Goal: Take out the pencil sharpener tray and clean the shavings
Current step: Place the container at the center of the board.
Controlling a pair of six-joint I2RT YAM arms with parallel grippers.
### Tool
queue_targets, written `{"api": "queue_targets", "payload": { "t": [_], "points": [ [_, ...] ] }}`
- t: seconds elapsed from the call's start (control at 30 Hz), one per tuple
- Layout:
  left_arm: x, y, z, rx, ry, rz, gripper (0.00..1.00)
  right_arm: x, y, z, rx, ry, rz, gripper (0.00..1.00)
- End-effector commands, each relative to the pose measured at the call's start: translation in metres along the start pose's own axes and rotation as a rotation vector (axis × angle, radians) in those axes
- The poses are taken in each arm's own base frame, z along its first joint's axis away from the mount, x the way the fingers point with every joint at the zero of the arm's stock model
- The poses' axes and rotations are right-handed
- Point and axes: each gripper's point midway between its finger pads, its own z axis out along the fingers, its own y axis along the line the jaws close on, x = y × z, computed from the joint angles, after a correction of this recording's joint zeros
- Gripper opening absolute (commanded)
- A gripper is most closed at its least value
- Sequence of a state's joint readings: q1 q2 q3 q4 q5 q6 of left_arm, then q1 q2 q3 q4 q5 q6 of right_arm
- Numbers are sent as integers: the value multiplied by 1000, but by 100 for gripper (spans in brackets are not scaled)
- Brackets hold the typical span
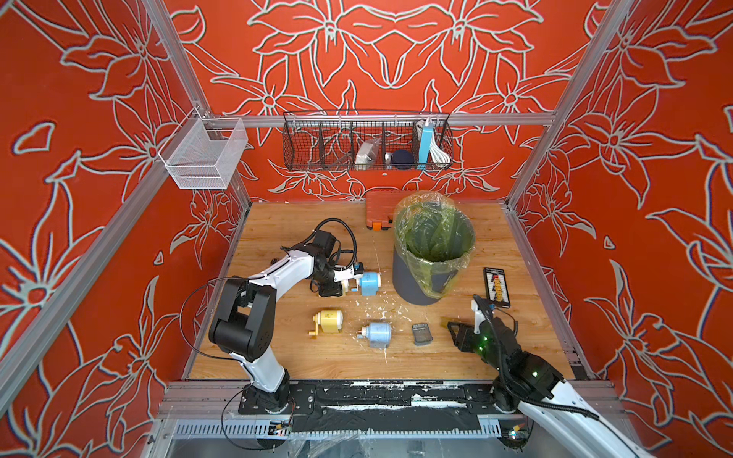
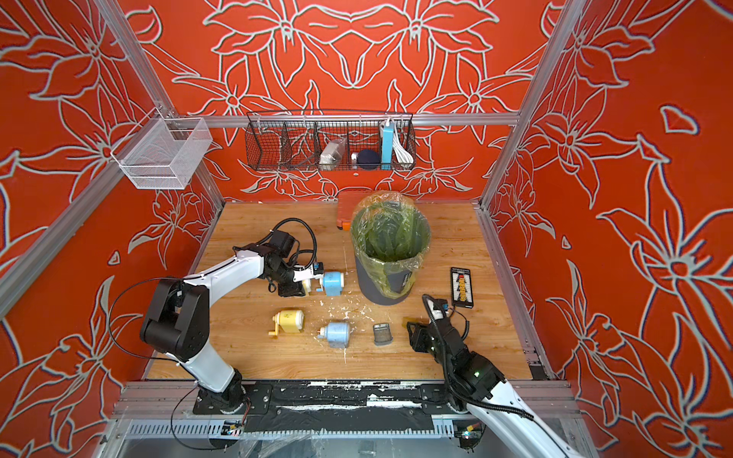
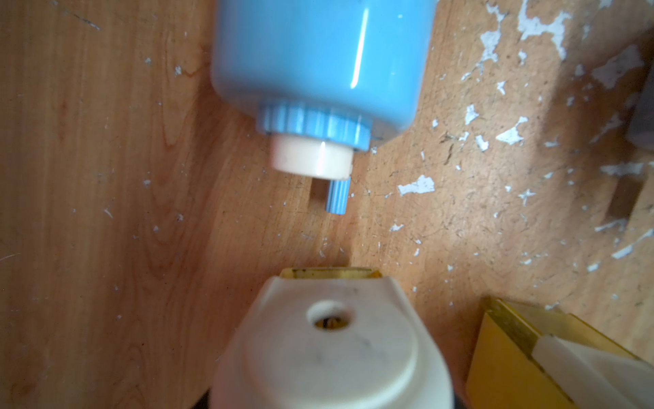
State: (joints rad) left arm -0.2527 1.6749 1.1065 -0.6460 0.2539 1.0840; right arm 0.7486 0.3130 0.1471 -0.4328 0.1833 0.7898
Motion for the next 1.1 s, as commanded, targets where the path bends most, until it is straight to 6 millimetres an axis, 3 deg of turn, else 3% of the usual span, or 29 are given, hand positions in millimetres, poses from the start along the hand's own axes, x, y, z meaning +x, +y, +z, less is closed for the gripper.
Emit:
{"api": "queue_targets", "payload": {
  "t": [0.0, 0.23, 0.57, 0.67, 0.87, 1.07],
  "points": [
    [2, 8, 4, -7, 3, -17, 0, -5, -7, 10, 80, -104, 8, 0],
    [15, 8, 18, -19, 47, -45, 0, 4, -7, 23, 131, -100, -1, 0],
    [8, 16, 17, -21, 23, -83, 0, 7, -6, 29, 161, -72, -10, 66],
    [9, 13, 18, -19, 22, -77, 0, 6, -6, 27, 159, -74, -4, 78],
    [8, 17, 16, -29, 21, -73, 0, 2, -13, 17, 161, -100, 20, 86],
    [12, 21, 23, -42, 39, -72, 0, -5, -18, 3, 163, -129, 17, 86]
  ]
}}
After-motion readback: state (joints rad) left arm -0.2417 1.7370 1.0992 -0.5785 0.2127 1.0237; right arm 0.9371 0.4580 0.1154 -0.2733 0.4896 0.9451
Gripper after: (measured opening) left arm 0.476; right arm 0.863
